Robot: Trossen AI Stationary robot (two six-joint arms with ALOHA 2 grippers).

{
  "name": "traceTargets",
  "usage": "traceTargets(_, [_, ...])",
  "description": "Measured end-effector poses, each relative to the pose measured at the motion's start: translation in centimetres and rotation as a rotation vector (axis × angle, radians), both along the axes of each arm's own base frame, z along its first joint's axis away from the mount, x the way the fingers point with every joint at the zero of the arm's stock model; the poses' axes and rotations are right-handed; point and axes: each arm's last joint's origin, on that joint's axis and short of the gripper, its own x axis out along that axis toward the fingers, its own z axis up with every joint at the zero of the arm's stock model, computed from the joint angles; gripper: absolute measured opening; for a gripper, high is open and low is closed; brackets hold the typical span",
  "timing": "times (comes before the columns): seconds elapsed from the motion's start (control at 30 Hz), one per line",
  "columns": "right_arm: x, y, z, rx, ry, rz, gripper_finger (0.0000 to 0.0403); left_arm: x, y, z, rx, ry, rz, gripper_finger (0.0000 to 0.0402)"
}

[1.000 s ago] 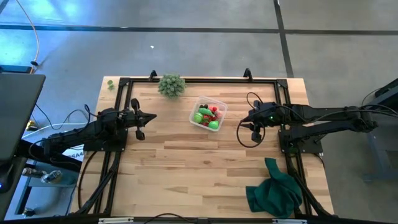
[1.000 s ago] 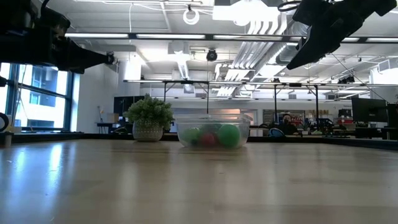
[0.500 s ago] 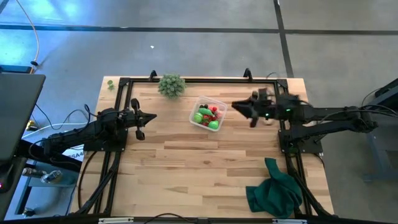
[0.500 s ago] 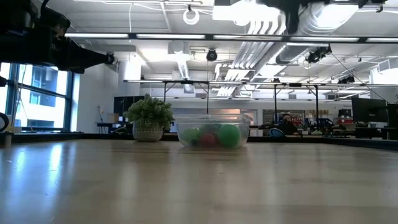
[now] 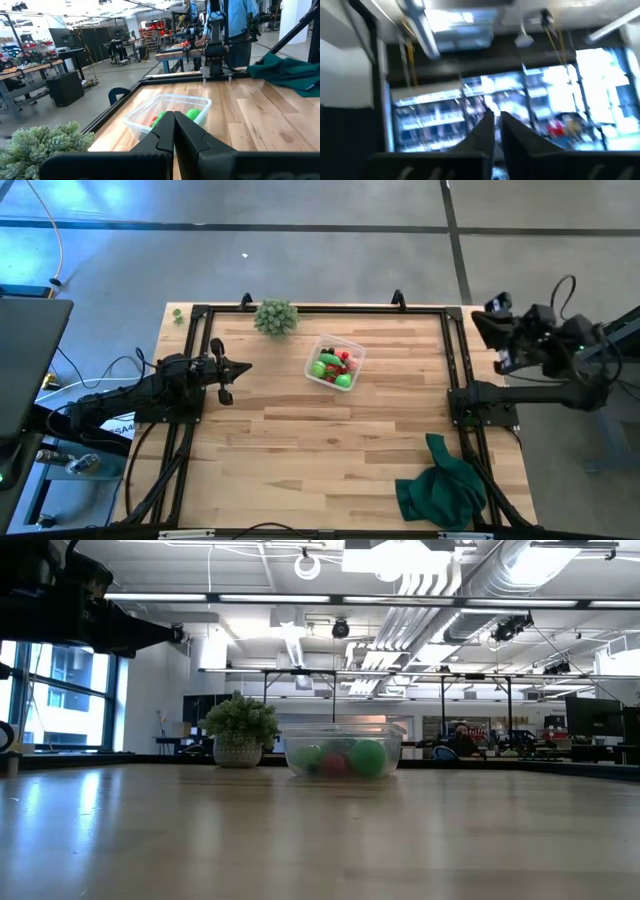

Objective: Pick and placing Produce into tupperware
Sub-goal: Return to Home Position

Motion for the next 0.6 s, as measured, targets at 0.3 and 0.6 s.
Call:
traceTargets(0.3, [-2.9,0.0,-2.2,0.094,0.094,-0.079,0.0011,0.0,0.0,0.0,0.0,0.0,0.0,0.0001])
traceTargets(0.6, [-1.8,-0.1,-6.5,0.103,-0.078,-0.046,0.0002,0.0,0.0,0.0,0.0,0.0,0.0,0.0001])
